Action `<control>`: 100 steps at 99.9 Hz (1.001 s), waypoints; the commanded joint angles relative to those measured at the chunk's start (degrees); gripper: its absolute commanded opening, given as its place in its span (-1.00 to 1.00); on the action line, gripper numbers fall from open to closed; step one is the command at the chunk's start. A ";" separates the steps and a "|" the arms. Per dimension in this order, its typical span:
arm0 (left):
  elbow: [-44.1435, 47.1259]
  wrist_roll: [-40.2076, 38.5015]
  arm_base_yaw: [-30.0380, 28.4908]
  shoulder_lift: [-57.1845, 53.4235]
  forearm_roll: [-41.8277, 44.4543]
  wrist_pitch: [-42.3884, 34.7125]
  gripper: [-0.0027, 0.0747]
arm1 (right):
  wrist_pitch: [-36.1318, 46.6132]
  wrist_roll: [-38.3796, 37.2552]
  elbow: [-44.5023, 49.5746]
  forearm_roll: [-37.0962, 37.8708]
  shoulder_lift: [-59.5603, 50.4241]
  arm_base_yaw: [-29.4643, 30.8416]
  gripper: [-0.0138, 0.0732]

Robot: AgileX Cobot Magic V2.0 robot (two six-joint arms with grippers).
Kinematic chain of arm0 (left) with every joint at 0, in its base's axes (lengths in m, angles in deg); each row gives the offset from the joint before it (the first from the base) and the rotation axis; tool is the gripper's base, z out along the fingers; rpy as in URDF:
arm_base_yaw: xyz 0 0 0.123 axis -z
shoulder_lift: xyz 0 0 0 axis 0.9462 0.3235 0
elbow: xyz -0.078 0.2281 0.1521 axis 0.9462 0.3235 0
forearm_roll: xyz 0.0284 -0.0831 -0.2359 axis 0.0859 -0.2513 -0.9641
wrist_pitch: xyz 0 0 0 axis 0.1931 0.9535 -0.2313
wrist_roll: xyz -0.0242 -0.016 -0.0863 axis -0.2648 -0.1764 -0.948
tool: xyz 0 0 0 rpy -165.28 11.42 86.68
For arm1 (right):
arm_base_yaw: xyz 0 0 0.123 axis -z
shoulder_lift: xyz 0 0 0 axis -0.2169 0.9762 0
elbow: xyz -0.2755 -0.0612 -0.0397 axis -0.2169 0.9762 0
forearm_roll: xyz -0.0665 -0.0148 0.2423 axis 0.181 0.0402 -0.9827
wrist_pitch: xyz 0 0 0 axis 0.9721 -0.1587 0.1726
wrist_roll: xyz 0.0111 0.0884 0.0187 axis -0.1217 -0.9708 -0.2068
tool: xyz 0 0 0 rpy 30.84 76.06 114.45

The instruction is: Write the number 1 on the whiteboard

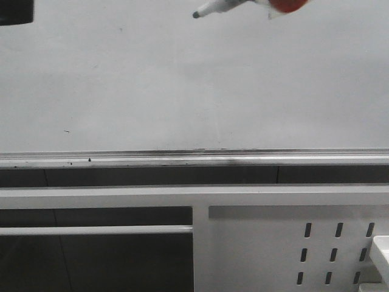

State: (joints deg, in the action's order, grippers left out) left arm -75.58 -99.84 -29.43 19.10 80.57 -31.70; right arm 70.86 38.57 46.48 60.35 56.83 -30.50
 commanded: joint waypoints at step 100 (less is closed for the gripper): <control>3.76 2.77 -14.58 -11.02 0.76 -5.28 -0.98 | 16.22 0.25 -1.52 -6.95 9.79 5.52 -0.86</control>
State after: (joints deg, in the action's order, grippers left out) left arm -70.15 -97.16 -43.80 8.06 81.68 -32.04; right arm 81.31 38.57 46.48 53.54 66.94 -25.31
